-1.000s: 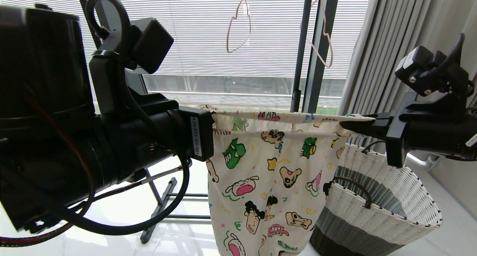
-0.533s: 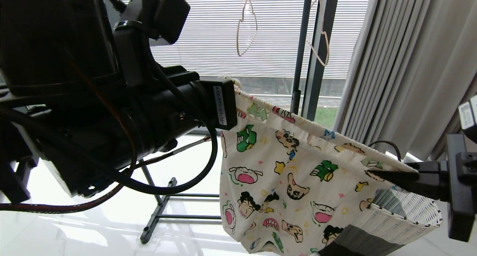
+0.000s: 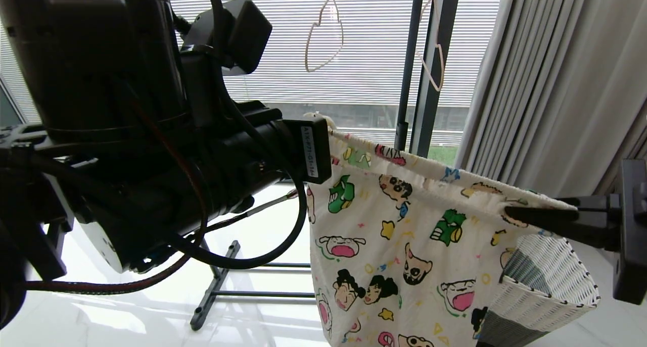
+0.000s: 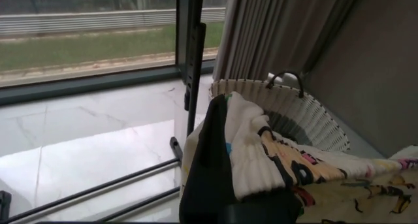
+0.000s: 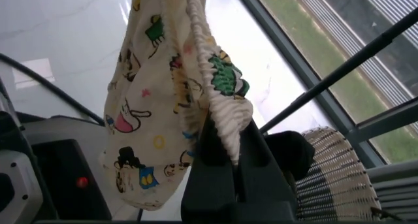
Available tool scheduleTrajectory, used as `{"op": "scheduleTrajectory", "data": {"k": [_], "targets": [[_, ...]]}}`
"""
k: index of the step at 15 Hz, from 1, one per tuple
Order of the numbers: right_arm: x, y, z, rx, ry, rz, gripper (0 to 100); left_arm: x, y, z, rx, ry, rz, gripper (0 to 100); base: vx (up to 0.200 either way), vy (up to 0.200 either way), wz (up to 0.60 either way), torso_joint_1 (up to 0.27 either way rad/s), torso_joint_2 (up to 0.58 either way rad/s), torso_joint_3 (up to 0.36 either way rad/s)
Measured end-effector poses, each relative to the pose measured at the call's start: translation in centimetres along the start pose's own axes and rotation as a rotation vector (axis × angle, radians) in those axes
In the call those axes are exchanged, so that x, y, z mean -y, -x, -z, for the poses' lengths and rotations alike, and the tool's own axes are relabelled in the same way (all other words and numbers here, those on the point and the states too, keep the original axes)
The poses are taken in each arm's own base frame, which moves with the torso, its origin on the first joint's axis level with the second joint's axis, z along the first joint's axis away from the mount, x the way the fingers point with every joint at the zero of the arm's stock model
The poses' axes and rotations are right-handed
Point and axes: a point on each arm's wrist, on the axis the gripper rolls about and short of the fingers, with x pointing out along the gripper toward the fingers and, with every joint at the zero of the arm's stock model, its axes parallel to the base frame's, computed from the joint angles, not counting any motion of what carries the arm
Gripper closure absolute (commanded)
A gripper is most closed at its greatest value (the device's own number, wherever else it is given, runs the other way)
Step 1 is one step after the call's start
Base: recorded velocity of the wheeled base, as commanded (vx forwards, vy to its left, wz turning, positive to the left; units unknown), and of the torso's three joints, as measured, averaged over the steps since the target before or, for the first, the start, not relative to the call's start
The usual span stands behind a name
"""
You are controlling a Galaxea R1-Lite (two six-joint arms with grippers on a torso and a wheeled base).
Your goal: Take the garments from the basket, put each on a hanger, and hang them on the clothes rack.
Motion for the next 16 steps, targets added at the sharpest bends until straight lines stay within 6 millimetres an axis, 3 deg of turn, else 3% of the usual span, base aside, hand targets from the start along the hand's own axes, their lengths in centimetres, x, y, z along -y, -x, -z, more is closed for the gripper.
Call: {"op": "scheduleTrajectory", "data": {"k": [6,10,16], "targets": [[4.2,-5.0,-4.3,0.068,0.007,0.077,100,2.4,2.0,2.4,-0.149,-0.037,0.047,100,0.0,0.0,0.0,0.0,0.0,0.0],[5.1,-7.2,-4.8,0.057,0.005,0.075,100,2.7,3.5,3.8,-0.294,-0.107,0.031,100,0.0,0.0,0.0,0.0,0.0,0.0],[5.2,-7.9,-4.5,0.041,0.001,0.067,100,2.5,3.9,3.5,-0.275,-0.116,-0.018,100,0.0,0.0,0.0,0.0,0.0,0.0]]}}
